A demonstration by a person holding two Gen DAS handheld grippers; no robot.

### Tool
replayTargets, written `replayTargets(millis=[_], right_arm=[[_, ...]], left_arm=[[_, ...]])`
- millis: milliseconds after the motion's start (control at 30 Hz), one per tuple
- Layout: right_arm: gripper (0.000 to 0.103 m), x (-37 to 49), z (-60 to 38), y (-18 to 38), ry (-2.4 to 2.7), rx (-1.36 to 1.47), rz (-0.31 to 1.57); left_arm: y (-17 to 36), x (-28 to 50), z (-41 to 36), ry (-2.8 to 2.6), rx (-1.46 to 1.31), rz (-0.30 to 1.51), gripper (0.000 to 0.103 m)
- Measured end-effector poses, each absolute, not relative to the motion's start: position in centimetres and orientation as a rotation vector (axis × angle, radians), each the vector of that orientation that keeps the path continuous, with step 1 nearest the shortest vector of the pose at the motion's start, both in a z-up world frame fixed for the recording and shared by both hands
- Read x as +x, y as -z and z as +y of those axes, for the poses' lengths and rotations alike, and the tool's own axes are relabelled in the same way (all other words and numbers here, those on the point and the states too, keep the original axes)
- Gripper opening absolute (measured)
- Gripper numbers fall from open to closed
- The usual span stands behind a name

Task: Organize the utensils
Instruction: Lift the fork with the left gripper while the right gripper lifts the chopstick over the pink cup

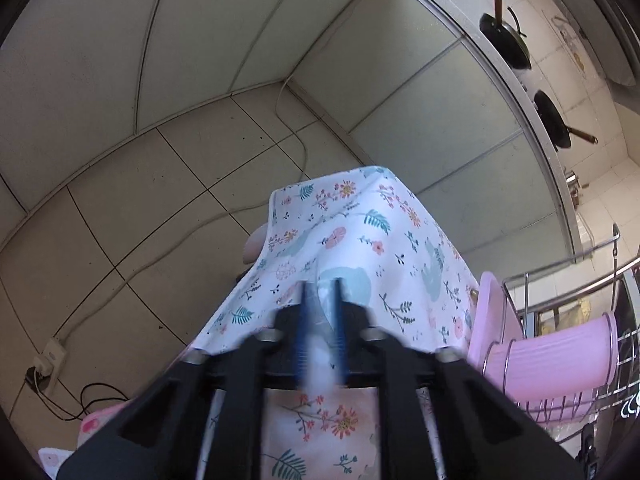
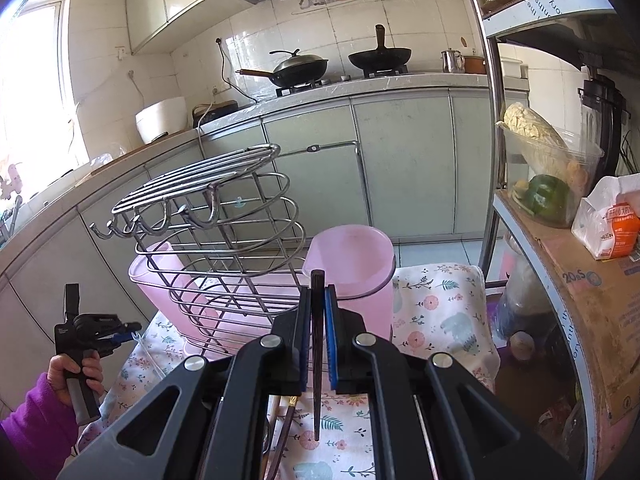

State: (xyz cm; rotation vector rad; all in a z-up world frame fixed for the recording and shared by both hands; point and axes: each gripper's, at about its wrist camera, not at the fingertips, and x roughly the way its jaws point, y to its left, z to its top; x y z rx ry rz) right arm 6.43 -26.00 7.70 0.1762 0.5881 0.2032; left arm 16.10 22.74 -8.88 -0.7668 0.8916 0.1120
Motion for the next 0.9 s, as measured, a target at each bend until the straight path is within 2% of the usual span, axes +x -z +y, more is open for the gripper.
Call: replayTargets(millis=[267,633,900], right_arm=[[0.006,5.5,-26.6,-9.0,-0.205,0.176,0.548],[0.006,5.0,-28.2,-14.7,-0.195,0.174,0.408],[0.006,5.8,-28.7,-20.4,-0.185,0.152,0.267]], left_arm=[[4.5,14.1,21.9,-0.081,-0.718,0.804,0.002],[-10.4,10.0,16.2,0.084,-0.467,0.496,0.002],[-18.9,9.2,10.8,0.099,-0.284,0.234,0.002]])
